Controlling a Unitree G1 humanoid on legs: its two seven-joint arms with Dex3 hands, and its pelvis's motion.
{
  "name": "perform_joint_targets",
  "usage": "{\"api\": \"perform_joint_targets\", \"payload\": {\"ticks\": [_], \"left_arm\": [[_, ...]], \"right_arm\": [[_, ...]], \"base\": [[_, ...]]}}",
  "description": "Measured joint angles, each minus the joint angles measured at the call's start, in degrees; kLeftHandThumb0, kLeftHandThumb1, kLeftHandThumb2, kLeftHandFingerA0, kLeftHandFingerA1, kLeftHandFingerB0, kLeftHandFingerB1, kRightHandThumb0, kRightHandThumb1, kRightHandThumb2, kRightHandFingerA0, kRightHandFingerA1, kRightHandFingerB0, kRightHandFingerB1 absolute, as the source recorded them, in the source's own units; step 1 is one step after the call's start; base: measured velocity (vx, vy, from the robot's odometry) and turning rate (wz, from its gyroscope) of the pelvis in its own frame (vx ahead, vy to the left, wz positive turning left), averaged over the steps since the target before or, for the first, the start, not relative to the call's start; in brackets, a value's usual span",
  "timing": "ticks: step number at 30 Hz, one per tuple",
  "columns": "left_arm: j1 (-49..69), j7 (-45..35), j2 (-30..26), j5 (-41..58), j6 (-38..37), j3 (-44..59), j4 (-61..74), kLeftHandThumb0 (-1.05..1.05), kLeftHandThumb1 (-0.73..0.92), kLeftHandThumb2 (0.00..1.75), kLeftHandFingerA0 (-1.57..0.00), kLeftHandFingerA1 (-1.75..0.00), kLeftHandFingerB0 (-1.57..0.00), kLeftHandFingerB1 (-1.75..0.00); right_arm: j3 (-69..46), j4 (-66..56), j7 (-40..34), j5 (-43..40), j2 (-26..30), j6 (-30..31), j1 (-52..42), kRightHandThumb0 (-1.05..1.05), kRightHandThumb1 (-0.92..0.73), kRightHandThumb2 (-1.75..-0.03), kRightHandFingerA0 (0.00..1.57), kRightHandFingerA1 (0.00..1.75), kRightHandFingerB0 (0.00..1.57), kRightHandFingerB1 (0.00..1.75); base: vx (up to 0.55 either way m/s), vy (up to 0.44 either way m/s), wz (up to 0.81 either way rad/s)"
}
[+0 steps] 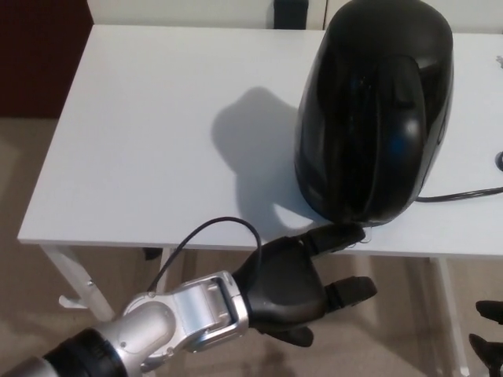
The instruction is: The robot walk towards a table in front and click the button on the base of the boilling pot using its left middle finger
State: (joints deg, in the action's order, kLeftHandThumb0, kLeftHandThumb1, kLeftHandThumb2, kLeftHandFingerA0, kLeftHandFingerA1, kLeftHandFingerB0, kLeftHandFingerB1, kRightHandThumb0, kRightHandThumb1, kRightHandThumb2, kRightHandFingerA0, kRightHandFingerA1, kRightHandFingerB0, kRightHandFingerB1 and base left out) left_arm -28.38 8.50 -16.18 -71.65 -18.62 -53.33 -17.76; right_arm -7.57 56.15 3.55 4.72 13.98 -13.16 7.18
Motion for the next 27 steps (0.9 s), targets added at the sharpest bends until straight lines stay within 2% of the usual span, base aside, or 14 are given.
{"api": "perform_joint_targets", "payload": {"ticks": [4,5,6,7,10,11,15,16,19,22,23,24,25,27], "left_arm": [[2.8,0.3,-4.3,0.9,-1.4,1.6,7.4,-0.73,0.92,0.73,-0.23,-0.31,-0.08,-0.22],[3.4,0.3,-5.2,1.0,-1.7,2.3,9.3,-0.72,0.92,0.75,-0.22,-0.31,-0.05,-0.2],[4.2,0.3,-6.5,1.3,-2.1,3.2,12.0,-0.73,0.92,0.75,-0.23,-0.32,-0.08,-0.22],[5.1,0.3,-7.5,1.6,-2.4,3.9,14.4,-0.74,0.92,0.75,-0.22,-0.31,-0.06,-0.21],[9.0,0.3,-10.9,2.9,-3.6,6.0,21.6,-0.74,0.92,0.71,-0.25,-0.31,-0.09,-0.22],[10.8,0.4,-12.3,3.3,-4.0,6.7,24.1,-0.35,0.51,1.09,-0.01,-0.47,0.0,-0.48],[20.1,0.7,-19.2,5.8,-6.5,9.7,32.0,-0.35,0.51,1.09,-0.01,-0.47,0.0,-0.48],[22.5,1.0,-20.9,6.4,-7.1,10.5,32.7,-0.75,0.92,0.69,-0.26,-0.31,-0.12,-0.23],[30.1,2.6,-25.8,7.9,-9.1,13.2,32.4,-0.75,0.89,0.68,-0.25,-0.3,-0.12,-0.23],[34.2,3.6,-26.9,9.4,-10.0,15.3,26.7,-0.76,0.92,0.69,-0.2,-0.29,-0.07,-0.2],[34.5,3.7,-26.9,9.7,-10.0,15.7,25.7,-0.8,0.76,1.03,-0.14,-0.42,-0.05,-0.27],[35.0,3.7,-26.8,10.6,-10.0,16.8,22.0,-0.8,0.76,1.03,-0.14,-0.42,-0.05,-0.27],[35.2,3.7,-26.6,11.5,-10.0,17.8,19.0,-0.74,0.89,0.68,-0.24,-0.31,-0.09,-0.22],[35.4,3.7,-26.1,12.7,-10.0,19.1,14.0,-0.76,0.87,0.68,-0.28,-0.31,-0.09,-0.22]], "right_arm": [[0.1,-0.1,0.1,-0.4,0.0,0.0,0.0,-0.31,-0.59,-0.56,0.58,0.52,0.47,0.45],[0.1,-0.1,0.1,-0.4,0.0,0.0,0.1,-0.38,-0.61,-0.57,0.5,0.51,0.44,0.45],[0.1,0.0,0.2,-0.4,0.0,0.0,0.2,-0.44,-0.43,-0.85,0.36,0.58,0.31,0.53],[0.1,0.1,0.2,-0.5,-0.1,0.0,0.3,-0.38,-0.66,-0.59,0.49,0.51,0.38,0.43],[0.1,0.1,0.5,-0.7,-0.1,0.0,0.2,-0.32,-0.67,-0.6,0.6,0.53,0.42,0.43],[0.1,0.1,0.7,-0.7,-0.1,0.0,0.2,-0.3,-0.63,-0.58,0.56,0.51,0.45,0.44],[0.2,0.3,0.9,-0.7,-0.1,0.0,-0.1,-0.27,-0.63,-0.58,0.53,0.49,0.48,0.45],[0.2,0.5,0.8,-0.7,-0.1,0.0,0.0,-0.26,-0.63,-0.58,0.54,0.5,0.48,0.45],[0.2,0.8,0.8,-0.7,-0.1,0.1,-0.3,-0.27,-0.64,-0.59,0.49,0.48,0.45,0.44],[0.2,0.9,1.0,-0.7,-0.1,0.1,-0.7,-0.25,-0.64,-0.59,0.51,0.49,0.45,0.44],[0.2,0.9,1.0,-0.8,-0.1,0.1,-0.7,-0.25,-0.64,-0.59,0.5,0.48,0.45,0.44],[0.2,0.9,1.1,-0.8,-0.2,0.1,-0.7,-0.25,-0.64,-0.59,0.5,0.48,0.45,0.44],[0.2,1.0,1.1,-0.8,-0.2,0.1,-0.7,-0.25,-0.64,-0.59,0.5,0.48,0.44,0.44],[0.3,1.0,1.2,-0.7,-0.2,0.1,-1.0,-0.26,-0.63,-0.59,0.49,0.48,0.44,0.43]], "base": [[0.0,0.0,0.0],[0.0,0.0,0.0],[0.0,0.0,0.0],[0.0,0.0,0.0],[0.0,0.0,0.0],[0.0,0.0,0.0],[0.0,0.0,0.0],[0.0,0.0,0.0],[0.0,0.0,0.0],[0.0,0.0,0.0],[0.0,0.0,0.0],[0.0,0.0,0.0],[0.0,0.0,0.0],[0.0,0.0,0.0]]}}
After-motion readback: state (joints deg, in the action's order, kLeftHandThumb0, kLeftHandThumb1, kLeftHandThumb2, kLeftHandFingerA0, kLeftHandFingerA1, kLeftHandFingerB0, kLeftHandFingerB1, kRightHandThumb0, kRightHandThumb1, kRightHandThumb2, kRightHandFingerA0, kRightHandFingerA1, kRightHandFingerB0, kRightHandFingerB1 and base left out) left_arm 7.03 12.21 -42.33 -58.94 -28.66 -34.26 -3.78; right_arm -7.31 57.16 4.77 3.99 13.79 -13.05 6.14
